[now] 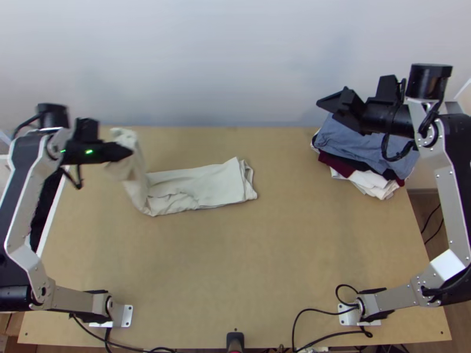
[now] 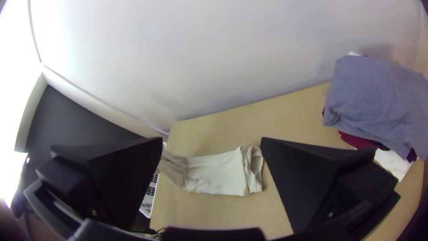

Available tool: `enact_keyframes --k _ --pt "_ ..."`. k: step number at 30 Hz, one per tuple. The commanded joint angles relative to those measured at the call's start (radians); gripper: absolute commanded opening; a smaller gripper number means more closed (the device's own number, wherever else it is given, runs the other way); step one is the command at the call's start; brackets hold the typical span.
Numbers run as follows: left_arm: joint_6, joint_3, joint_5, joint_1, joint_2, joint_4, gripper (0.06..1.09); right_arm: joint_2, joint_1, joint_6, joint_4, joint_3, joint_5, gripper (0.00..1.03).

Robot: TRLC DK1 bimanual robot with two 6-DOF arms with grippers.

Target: Fold the t-shirt

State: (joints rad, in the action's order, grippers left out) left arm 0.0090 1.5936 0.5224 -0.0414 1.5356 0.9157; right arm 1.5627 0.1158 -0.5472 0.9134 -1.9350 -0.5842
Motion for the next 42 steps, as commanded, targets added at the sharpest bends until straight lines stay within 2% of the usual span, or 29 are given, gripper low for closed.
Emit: enact_keyframes --k 1,5,11,33,34,35,36,37,42 --pt "-0.124 0.034 -0.022 0.117 0.034 -0.046 0.1 -0.043 0.004 0.012 -0.021 0.027 -0.005 0.99" --pt "-0.193 0.068 -0.067 0.241 0.092 -0.086 0.1 -0.049 0.004 0.012 -0.024 0.047 -0.003 0.99" --pt "-0.23 0.128 -0.107 0.359 0.182 -0.089 0.1 -0.058 0.004 0.012 -0.024 0.057 -0.002 0.99" --pt "-0.257 0.296 -0.174 0.6 0.446 -0.086 0.1 -0.096 0.021 0.018 -0.073 0.174 0.017 0.99" --pt "-0.259 0.319 -0.2 0.609 0.469 -0.086 0.13 -0.098 0.021 0.018 -0.073 0.177 0.02 0.99" --pt "-0.262 0.348 -0.209 0.617 0.495 -0.075 0.34 -0.101 0.022 0.018 -0.073 0.179 0.023 0.99" --pt "-0.259 0.379 -0.213 0.629 0.52 -0.061 0.72 -0.104 0.024 0.018 -0.073 0.185 0.024 0.99" --pt "-0.257 0.41 -0.22 0.637 0.543 -0.057 1.06 -0.107 0.024 0.021 -0.073 0.192 0.026 0.99" --pt "-0.261 0.615 -0.271 0.667 0.649 -0.031 1.05 -0.132 0.056 0.047 -0.088 0.283 0.049 0.99"
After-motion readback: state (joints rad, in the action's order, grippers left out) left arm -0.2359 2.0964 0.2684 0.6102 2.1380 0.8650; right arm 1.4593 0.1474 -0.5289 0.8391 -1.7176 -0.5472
